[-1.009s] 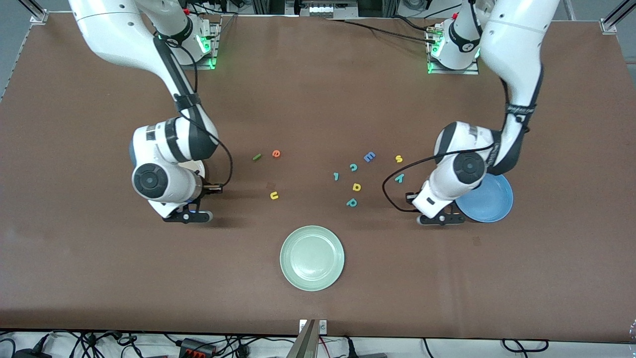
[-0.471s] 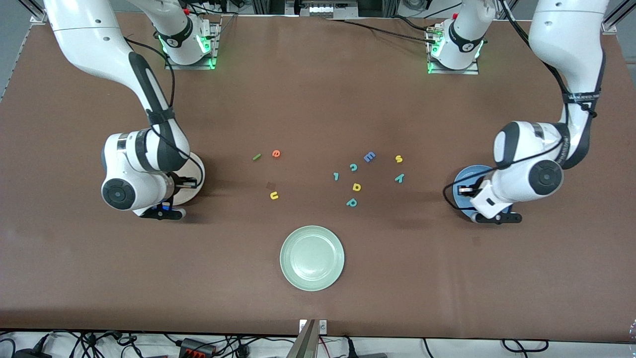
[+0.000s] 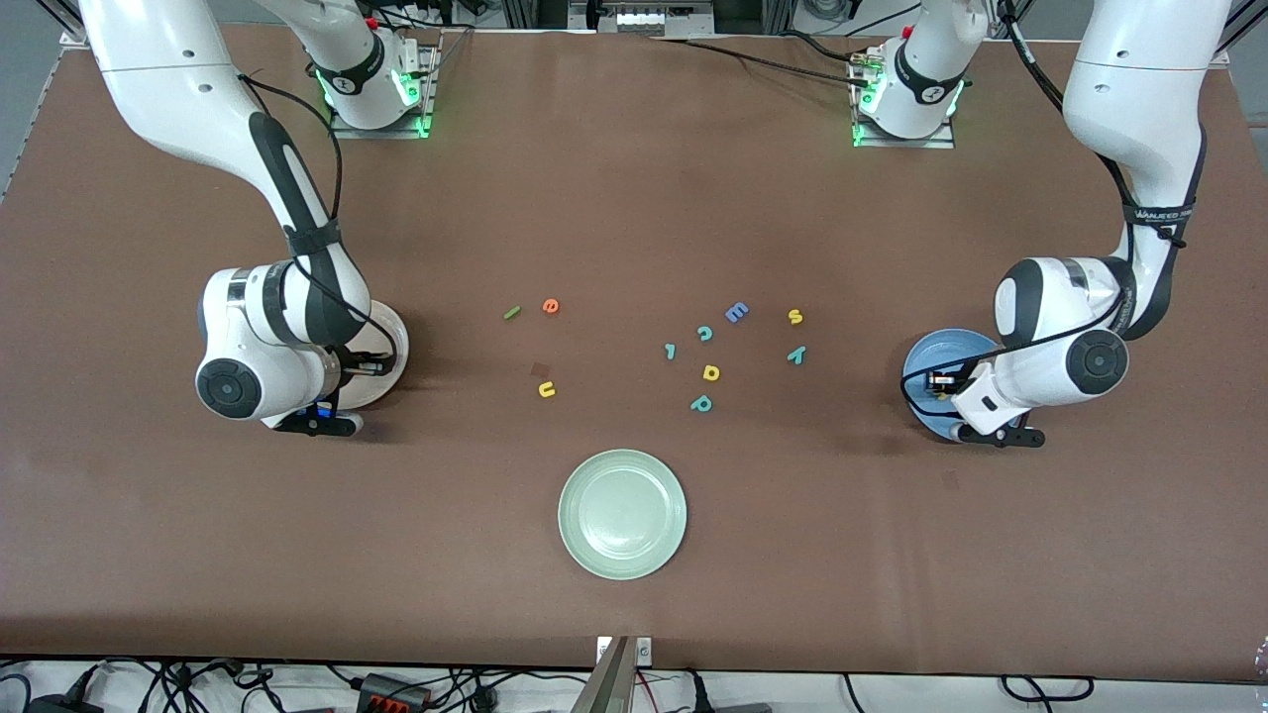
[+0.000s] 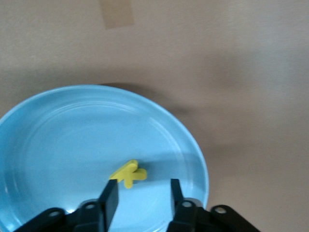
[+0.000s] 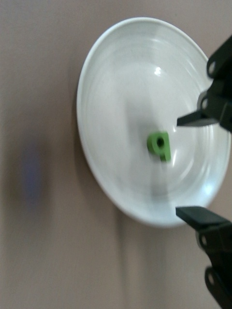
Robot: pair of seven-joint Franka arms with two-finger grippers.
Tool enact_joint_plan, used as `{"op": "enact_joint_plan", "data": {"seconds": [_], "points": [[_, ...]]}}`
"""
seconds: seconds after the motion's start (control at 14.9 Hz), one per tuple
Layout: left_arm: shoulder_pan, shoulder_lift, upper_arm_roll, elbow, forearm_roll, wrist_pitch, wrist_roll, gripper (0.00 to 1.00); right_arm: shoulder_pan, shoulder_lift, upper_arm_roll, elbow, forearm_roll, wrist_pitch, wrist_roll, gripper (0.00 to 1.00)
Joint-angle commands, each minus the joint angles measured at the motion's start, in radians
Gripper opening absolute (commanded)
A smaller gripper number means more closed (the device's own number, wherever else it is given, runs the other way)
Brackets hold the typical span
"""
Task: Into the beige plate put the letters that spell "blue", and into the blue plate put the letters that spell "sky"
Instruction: 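Grasp the green stick with the right gripper while the left gripper grasps the y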
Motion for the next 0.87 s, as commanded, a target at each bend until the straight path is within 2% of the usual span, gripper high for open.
{"op": "enact_joint_plan", "data": {"seconds": [0.0, 0.13, 0.4, 0.67, 0.81], "points": [[-0.03, -0.06, -0.027, 0.002, 0.002, -0.126, 0.02, 1.0, 0.085, -0.058, 0.011, -0.018, 0.008, 0.022, 0.168, 1.0], [-0.036, -0.078, -0.08, 0.018, 0.002, -0.203, 0.022, 1.0, 0.151, -0.081, 0.011, -0.044, 0.008, 0.053, 0.318, 1.0], [-0.056, -0.083, -0.2, 0.018, 0.017, -0.194, 0.019, 1.0, 0.24, -0.156, 0.018, -0.194, 0.017, 0.202, 0.542, 1.0], [-0.119, -0.091, -0.229, -0.034, 0.086, -0.099, 0.02, 0.98, 0.293, -0.169, 0.029, -0.259, 0.039, 0.278, 0.726, 1.0], [-0.141, -0.089, -0.229, -0.075, 0.093, -0.024, 0.02, 0.98, 0.328, -0.186, 0.029, -0.329, 0.039, 0.377, 0.844, 1.0]]}}
